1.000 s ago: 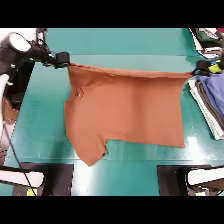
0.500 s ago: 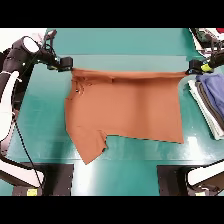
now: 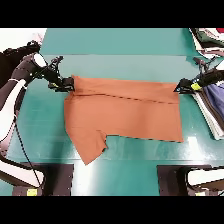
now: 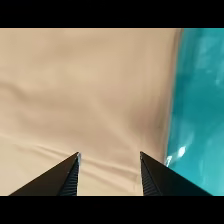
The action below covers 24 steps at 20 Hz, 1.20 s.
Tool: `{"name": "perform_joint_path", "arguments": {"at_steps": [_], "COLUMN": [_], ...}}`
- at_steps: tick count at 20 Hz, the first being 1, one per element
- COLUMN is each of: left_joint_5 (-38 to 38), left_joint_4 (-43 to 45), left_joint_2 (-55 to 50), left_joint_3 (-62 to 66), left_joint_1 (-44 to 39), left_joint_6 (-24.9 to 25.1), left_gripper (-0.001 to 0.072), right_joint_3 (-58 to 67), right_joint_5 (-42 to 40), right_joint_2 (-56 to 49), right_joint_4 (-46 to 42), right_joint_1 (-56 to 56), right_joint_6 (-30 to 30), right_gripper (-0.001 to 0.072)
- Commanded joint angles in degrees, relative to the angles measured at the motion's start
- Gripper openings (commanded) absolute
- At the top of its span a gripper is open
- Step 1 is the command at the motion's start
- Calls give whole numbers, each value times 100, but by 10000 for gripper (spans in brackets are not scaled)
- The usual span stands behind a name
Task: Fold the shirts.
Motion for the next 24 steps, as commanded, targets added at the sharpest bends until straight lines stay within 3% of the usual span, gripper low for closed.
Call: {"name": "perform_joint_path", "arguments": {"at_steps": [1, 5, 10, 15, 21, 22, 23, 24], "left_joint_5": [-457, -439, -361, 219, 835, 894, 938, 944], "left_joint_4": [374, 490, -181, -1263, -1801, -1937, -2048, -2166], "left_joint_2": [566, 2142, 3600, 3803, 3803, 3803, 3803, 3803], "left_joint_3": [-356, -2243, -4579, -5611, -5788, -5788, -5788, -5788], "left_joint_1": [4, 2, 2, 2, -2, -2, -2, -2], "left_joint_6": [111, 96, 74, 94, 94, 96, 101, 195], "left_gripper": [408, 409, 409, 410, 406, 346, 100, 20], "right_joint_3": [-205, -931, -1910, -2205, -2205, -2205, -2205, -2205], "right_joint_5": [525, 551, 125, -166, -146, -120, -33, 120], "right_joint_2": [278, 1285, 2332, 2728, 2782, 2782, 2782, 2782], "right_joint_4": [267, 264, 262, 267, 273, 273, 269, 247], "right_joint_1": [-229, -557, -737, -726, -726, -726, -726, -730], "right_joint_6": [-98, -254, -256, -256, -254, -254, -256, -260], "right_gripper": [436, 436, 436, 435, 435, 435, 433, 432]}}
